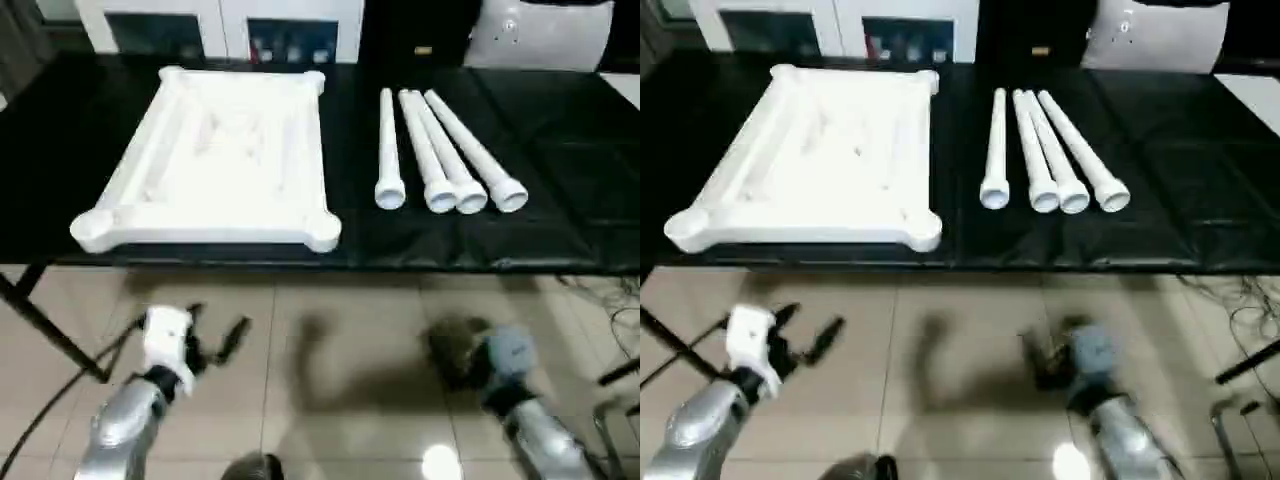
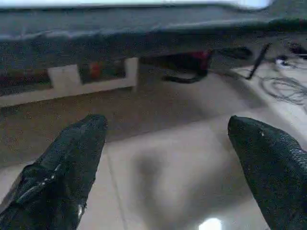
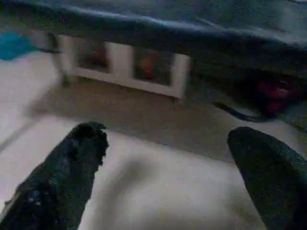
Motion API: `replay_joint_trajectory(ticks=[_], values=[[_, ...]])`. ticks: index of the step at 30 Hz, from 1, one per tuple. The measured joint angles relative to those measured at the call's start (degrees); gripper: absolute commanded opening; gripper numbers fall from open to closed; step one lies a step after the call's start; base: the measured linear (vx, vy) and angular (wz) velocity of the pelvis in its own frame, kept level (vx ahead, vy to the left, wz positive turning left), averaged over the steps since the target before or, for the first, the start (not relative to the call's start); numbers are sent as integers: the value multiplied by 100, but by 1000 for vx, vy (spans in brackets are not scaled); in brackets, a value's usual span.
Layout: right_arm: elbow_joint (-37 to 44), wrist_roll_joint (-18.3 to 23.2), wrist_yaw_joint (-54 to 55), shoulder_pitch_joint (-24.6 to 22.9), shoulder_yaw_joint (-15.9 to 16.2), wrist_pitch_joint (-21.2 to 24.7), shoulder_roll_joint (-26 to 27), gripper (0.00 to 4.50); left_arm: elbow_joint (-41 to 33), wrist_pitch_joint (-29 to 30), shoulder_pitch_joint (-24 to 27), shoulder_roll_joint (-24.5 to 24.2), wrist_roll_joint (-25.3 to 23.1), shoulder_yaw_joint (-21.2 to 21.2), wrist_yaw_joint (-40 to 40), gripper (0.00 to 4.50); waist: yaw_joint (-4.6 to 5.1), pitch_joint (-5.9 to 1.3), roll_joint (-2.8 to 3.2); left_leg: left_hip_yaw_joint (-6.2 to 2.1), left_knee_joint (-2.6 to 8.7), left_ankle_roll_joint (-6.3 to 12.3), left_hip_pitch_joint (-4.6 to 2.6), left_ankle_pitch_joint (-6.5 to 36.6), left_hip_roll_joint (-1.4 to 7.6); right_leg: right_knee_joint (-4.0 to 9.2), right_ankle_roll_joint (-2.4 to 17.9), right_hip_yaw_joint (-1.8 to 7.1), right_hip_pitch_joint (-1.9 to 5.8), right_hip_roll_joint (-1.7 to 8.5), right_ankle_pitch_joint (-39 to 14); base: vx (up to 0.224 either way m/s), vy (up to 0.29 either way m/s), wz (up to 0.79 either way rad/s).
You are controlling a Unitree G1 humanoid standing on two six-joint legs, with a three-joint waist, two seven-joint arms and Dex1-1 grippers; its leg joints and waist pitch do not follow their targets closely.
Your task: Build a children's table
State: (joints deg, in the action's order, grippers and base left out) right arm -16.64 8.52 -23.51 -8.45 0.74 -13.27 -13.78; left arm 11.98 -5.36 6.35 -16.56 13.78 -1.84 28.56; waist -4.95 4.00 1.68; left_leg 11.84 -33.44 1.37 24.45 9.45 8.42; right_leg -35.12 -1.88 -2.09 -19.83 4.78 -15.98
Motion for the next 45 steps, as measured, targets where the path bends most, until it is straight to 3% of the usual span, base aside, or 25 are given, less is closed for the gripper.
replay_joint_trajectory(ticks=[3,7,11,15,18,21,24,27,29,30,31,32,33,34,35,36,37,38,39,40,41,42,43,44,45], values=[[1288,339,-125,-526,30,362,-304,450,-1123,378,499,-123,408,-156,-24,447,-23,5,-9,12,32,-5,-12,-3,-3,20,-5,3,1,5,1,0,0,0],[2455,586,-66,-712,-7,755,-459,450,-2260,766,671,-337,865,-291,-169,447,-48,-4,-22,13,54,-23,-24,-14,-4,23,-13,2,3,4,-2,0,0,0],[3355,769,275,-706,-336,1402,-423,450,-3291,1491,585,-434,1020,-482,-495,447,-97,-31,49,13,55,-30,-28,-18,-4,20,-21,0,6,2,-1,0,0,0],[3622,465,998,40,-697,2116,-395,450,-3475,2170,22,-440,669,-535,-976,447,-80,-81,138,12,55,-54,-36,-36,-6,6,-58,4,4,2,22,0,0,0],[3495,101,1485,403,-757,2224,-330,450,-3358,2266,-476,-396,210,-439,-1418,447,-91,-97,97,0,61,-80,-45,-53,0,-17,-60,-3,0,-5,22,0,0,0],[3365,618,1760,664,-762,2891,100,450,-2919,2436,-1038,-173,131,-397,-1783,447,-54,-107,96,-4,59,-88,-44,-60,0,-19,-61,2,-2,-11,36,0,0,0],[3375,844,1863,743,-575,3351,420,450,-2797,2560,-1190,116,111,-357,-2037,447,12,-118,108,-1,38,-69,-20,-64,-3,-18,-72,18,13,-9,45,0,0,0],[3423,730,1972,768,-539,3599,445,450,-2655,2581,-1166,260,-55,-106,-2100,447,1,-146,151,-19,-75,82,75,-38,-5,-19,-165,21,-16,12,93,7,20,0],[3407,602,2139,796,-593,3539,552,450,-2519,2587,-1145,267,-195,70,-2092,447,-46,-185,226,-144,-345,297,189,103,-42,-13,-214,61,-13,45,74,2,108,0],[3381,390,2312,860,-602,3483,575,450,-2494,2584,-1162,264,-256,113,-2081,447,-69,-209,280,-231,-432,288,240,179,-82,-7,-283,105,-5,53,81,0,166,-10],[3391,357,2378,889,-620,3550,583,450,-2488,2585,-1194,225,-295,141,-2074,447,-56,-222,308,-223,-453,243,236,198,-131,23,-314,115,28,83,88,-3,212,-4],[3396,425,2391,912,-638,3658,602,450,-2475,2595,-1242,171,-318,147,-2068,447,3,-211,313,-208,-433,299,204,199,-203,-63,-151,96,-18,75,54,-21,318,-3],[3401,579,2358,933,-633,3780,673,450,-2446,2630,-1274,105,-339,93,-2063,447,47,-200,319,-180,-410,358,174,191,-249,-484,124,-1,-128,56,-72,-17,218,6],[3409,675,2328,904,-621,3816,702,450,-2443,2654,-1287,90,-340,56,-2060,447,69,-198,328,-152,-353,409,141,157,-286,-720,146,-127,-184,-11,-110,-65,193,6],[3449,773,2274,879,-583,3897,708,450,-2477,2660,-1282,69,-332,38,-2050,447,56,-207,308,-74,-258,327,119,95,-328,-778,123,-249,-196,-90,-119,-47,87,5],[3501,816,2167,863,-468,3993,708,450,-2586,2676,-1188,65,-318,-22,-2046,447,61,-222,231,11,-99,221,100,10,-437,-639,145,-374,-169,-153,-107,-96,139,-4],[3527,812,2105,830,-362,4034,714,450,-2645,2690,-1119,80,-300,-54,-2048,447,80,-252,105,101,63,7,90,-71,-596,-396,220,-386,-116,-144,-215,-92,70,-4],[3526,792,2062,820,-293,4056,667,450,-2695,2720,-1069,146,-265,-40,-2050,447,103,-223,48,66,-26,-393,91,-31,-704,-389,213,-320,-190,4,-201,-92,70,-4],[3516,768,2035,805,-254,4072,626,450,-2767,2743,-1009,193,-237,-7,-2048,447,66,-178,98,-296,-484,-668,90,141,-701,-400,181,-333,-150,38,-180,0,0,0],[3497,732,1973,819,-200,4061,614,450,-2882,2761,-852,205,-235,-4,-2055,447,63,-111,171,-745,-872,-653,2,420,-600,-393,140,-435,-15,72,-147,13,126,-43],[3490,681,1956,821,-197,4053,602,450,-2900,2787,-848,210,-238,23,-2054,447,170,-62,335,-882,-916,-698,-109,665,-465,-364,133,-614,104,64,-144,13,126,-43],[3449,659,1952,824,-202,4054,633,450,-2938,2801,-850,200,-244,44,-2055,447,309,6,439,-908,-964,-458,-183,828,-414,-346,117,-706,199,45,-175,-74,192,-25],[3417,667,1932,818,-165,4079,693,450,-2963,2836,-824,179,-263,52,-2065,447,447,70,419,-967,-913,-363,-244,886,-513,-616,177,-537,241,-27,-348,-122,168,0],[3429,670,1929,816,-164,4084,679,450,-2955,2872,-841,194,-283,66,-2069,447,499,95,371,-1016,-829,-354,-276,890,-573,-772,192,-422,298,-90,-395,-184,228,16],[3450,667,1937,828,-234,4091,591,450,-2940,2885,-890,269,-286,195,-2061,447,564,95,335,-1238,-652,-355,-318,889,-812,-770,301,-311,458,-173,-502,-94,132,16]])
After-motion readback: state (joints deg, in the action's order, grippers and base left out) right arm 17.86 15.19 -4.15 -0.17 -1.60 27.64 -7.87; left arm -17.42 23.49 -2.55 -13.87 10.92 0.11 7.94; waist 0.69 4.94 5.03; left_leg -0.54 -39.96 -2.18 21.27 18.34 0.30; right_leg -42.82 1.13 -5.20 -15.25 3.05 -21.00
